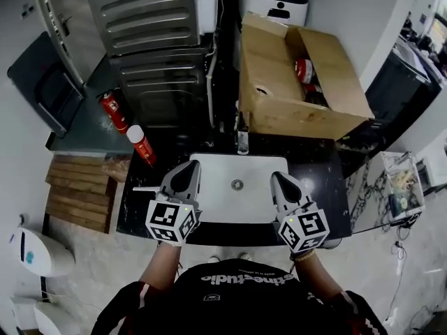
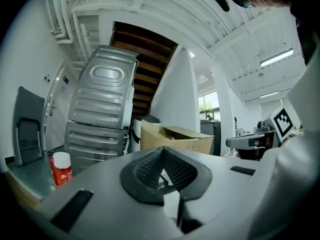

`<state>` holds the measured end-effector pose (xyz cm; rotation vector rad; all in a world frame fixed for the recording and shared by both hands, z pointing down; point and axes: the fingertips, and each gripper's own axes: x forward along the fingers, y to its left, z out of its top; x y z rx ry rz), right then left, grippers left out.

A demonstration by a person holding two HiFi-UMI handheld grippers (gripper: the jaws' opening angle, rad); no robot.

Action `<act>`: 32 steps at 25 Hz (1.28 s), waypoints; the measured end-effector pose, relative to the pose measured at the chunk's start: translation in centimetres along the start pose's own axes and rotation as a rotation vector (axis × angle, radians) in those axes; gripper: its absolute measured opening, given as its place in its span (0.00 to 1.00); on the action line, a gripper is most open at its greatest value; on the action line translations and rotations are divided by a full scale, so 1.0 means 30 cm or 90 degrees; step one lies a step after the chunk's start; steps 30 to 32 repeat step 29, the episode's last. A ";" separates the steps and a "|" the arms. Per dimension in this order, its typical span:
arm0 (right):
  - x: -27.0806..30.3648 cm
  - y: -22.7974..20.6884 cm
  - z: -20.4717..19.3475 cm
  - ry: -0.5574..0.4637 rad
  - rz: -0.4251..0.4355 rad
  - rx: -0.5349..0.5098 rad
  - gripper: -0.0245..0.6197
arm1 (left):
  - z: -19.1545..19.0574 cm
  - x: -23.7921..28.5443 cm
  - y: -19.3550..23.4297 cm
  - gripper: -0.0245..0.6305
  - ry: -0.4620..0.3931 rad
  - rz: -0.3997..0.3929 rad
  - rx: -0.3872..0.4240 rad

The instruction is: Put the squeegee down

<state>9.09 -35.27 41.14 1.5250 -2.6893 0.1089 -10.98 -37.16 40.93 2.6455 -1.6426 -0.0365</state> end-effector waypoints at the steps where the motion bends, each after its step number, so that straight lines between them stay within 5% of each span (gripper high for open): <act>1: -0.019 -0.021 -0.003 -0.002 -0.011 0.001 0.10 | -0.003 0.016 -0.023 0.06 -0.001 -0.009 0.001; 6: -0.060 -0.055 0.001 -0.018 -0.020 0.005 0.10 | -0.053 0.079 -0.085 0.06 0.019 -0.046 -0.030; 14: -0.062 -0.045 -0.006 -0.014 -0.011 0.004 0.10 | -0.055 0.072 -0.074 0.06 0.021 -0.036 -0.065; 32: -0.066 -0.026 -0.006 -0.011 -0.010 -0.006 0.10 | -0.066 0.034 -0.050 0.06 0.023 -0.023 -0.070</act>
